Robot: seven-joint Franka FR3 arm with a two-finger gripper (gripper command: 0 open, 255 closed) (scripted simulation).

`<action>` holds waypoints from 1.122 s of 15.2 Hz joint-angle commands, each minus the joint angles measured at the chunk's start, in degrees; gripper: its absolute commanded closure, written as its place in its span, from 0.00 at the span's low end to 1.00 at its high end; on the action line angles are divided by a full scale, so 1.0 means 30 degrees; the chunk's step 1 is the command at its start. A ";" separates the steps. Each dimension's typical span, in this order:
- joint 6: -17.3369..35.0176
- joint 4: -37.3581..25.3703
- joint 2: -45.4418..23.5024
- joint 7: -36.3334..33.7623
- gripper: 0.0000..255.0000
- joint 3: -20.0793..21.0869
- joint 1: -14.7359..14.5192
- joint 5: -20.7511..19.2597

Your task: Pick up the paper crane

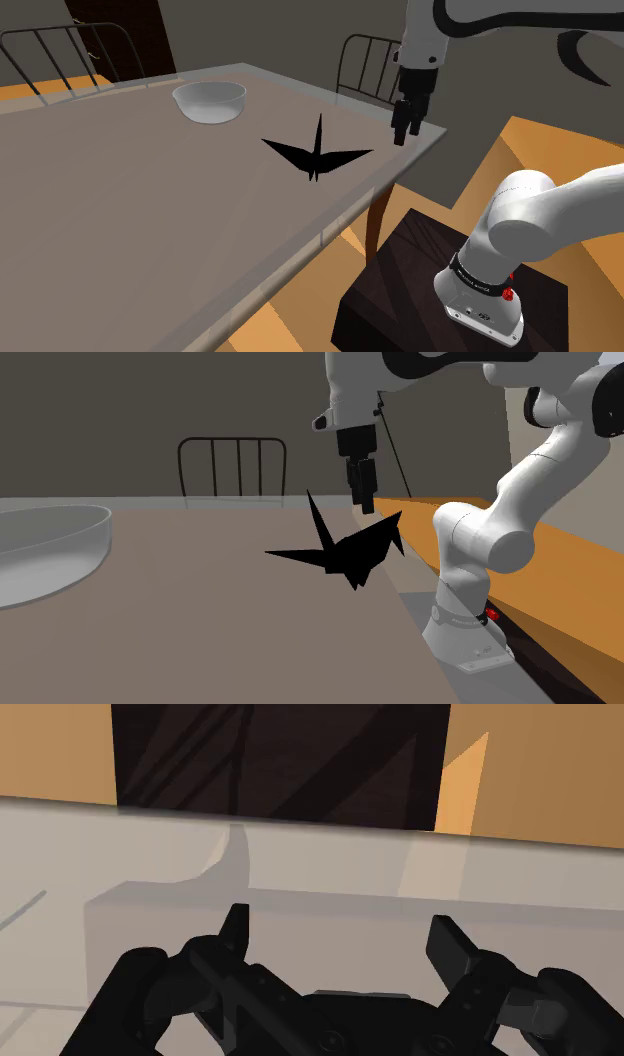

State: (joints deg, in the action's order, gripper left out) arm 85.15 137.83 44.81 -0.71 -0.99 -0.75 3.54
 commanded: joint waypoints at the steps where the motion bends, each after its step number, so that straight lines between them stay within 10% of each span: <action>1: 0.0000 0.0000 0.0000 0.0000 0.00 0.0000 0.0000 0.0000; 17: -0.2754 -0.9475 -0.8424 0.0564 0.00 0.5437 -0.4205 0.0589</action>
State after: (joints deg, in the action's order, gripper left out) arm 77.68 111.61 21.32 1.14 14.10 -12.60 5.40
